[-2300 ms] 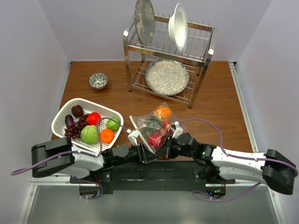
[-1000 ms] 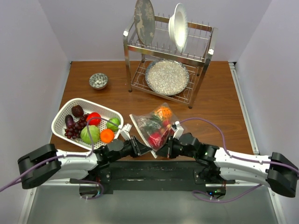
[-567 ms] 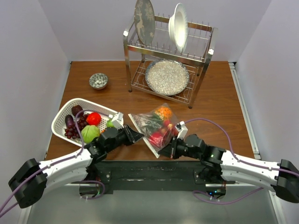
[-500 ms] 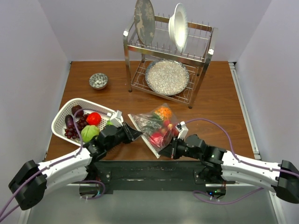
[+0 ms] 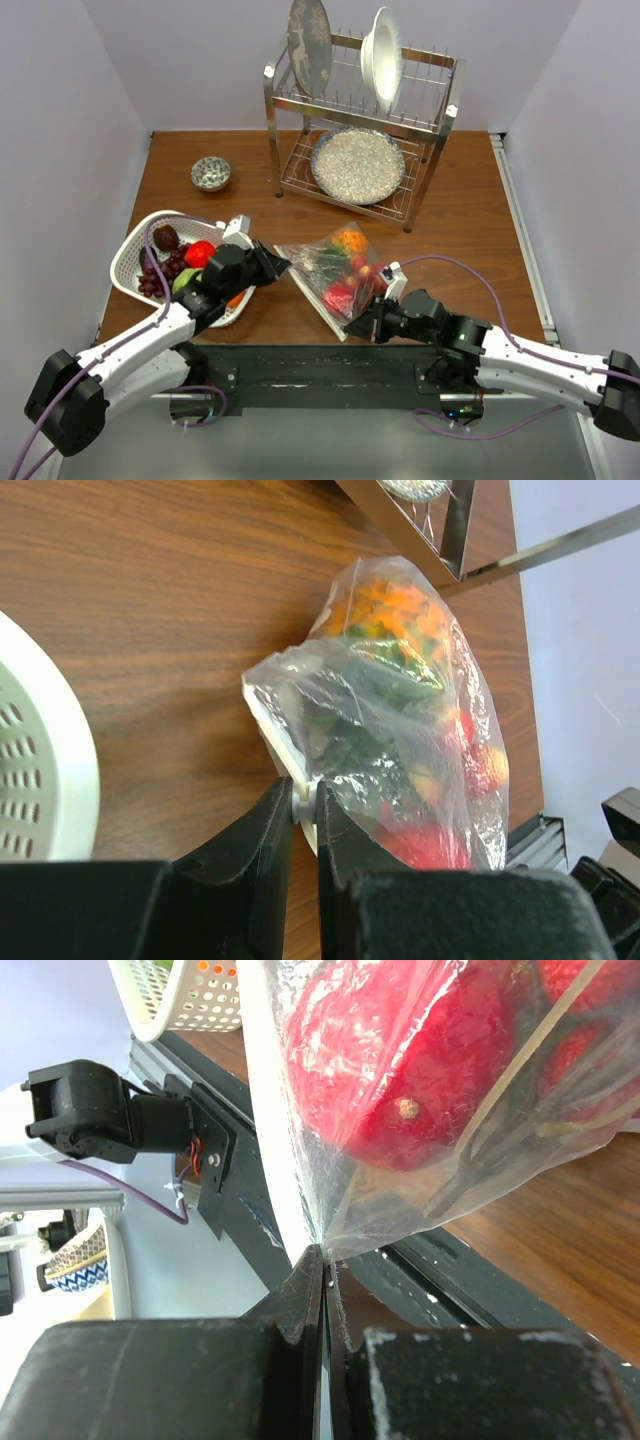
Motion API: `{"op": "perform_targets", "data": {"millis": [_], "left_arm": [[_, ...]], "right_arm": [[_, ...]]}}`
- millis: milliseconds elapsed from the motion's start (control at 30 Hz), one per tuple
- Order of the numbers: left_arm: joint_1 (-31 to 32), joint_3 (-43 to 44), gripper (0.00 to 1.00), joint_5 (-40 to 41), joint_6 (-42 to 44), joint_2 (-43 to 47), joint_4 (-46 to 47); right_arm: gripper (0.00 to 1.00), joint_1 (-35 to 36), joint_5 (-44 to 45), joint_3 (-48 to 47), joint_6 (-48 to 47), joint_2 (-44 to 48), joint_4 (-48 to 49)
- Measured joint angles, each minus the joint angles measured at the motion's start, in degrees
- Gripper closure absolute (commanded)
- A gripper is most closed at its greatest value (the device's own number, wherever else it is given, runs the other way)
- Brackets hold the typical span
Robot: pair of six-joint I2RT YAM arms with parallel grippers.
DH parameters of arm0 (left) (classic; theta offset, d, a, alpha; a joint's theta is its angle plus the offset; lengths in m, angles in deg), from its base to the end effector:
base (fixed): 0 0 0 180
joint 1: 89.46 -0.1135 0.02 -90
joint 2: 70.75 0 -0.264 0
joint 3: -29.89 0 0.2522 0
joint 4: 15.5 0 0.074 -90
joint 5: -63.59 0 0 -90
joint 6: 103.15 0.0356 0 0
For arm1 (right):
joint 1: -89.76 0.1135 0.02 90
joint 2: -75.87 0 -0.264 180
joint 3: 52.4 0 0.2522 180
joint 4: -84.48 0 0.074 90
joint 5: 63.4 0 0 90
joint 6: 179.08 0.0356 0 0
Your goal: Open the zip-top bag and remove the fake food
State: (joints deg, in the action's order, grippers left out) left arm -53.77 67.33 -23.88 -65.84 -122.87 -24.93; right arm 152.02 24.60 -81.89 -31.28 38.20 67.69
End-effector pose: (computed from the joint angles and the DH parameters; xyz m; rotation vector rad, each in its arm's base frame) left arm 0.1649 -0.1165 0.2132 -0.3433 2.0919 -0.9239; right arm 0.0734 0.1422 0.1927 -0.1145 2.2861 1.2838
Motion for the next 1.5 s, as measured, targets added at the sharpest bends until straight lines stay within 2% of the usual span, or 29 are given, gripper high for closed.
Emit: {"op": "perform_targets", "data": {"millis": [367, 533, 633, 667, 767, 867, 1000, 1167, 1367, 1500], "left_arm": [[-2.71, 5.25, 0.87, 0.02, 4.96, -1.55, -4.92], [-3.56, 7.98, 0.97, -0.22, 7.28, -2.82, -6.25], [-3.8, 9.25, 1.0, -1.07, 8.31, -3.63, -6.99], [-3.8, 9.77, 1.0, -1.22, 8.61, -3.89, -7.45], [-4.04, 11.76, 1.0, -1.75, 9.49, -4.57, -9.14], [-4.2, 13.35, 1.0, -2.91, 10.47, -4.68, -10.08], [-4.17, 13.99, 1.0, -4.52, 10.97, -4.66, -10.6], [-4.17, 14.05, 1.0, -5.9, 11.65, -4.66, -12.24], [-4.2, 14.05, 1.0, -6.84, 11.85, -4.66, -12.85], [-4.2, 14.05, 1.0, -7.04, 11.89, -4.66, -13.0]], "right_arm": [[1.0, 0.0, 0.04, -0.02, -0.46, 1.07, -2.29], [1.0, 0.0, 0.15, -0.44, -0.76, 1.09, -3.1], [0.79, 0.0, 0.44, -1.62, -1.86, 0.76, -4.66], [0.68, 0.0, 0.61, -2.6, -2.49, 0.44, -5.75], [0.5, 0.11, 1.01, -7.8, -5.77, -2.05, -10.03], [0.38, 0.22, 1.07, -14.88, -10.19, -5.64, -13.0], [0.31, 1.53, 3.1, -24.55, -17.14, -11.61, -15.17], [0.26, 6.36, 11.65, -35.8, -25.31, -24.83, -19.41], [0.25, 11.85, 23.43, -44.28, -31.39, -40.3, -26.1], [0.28, 13.14, 28.46, -46.45, -33.4, -45.66, -28.63]]}}
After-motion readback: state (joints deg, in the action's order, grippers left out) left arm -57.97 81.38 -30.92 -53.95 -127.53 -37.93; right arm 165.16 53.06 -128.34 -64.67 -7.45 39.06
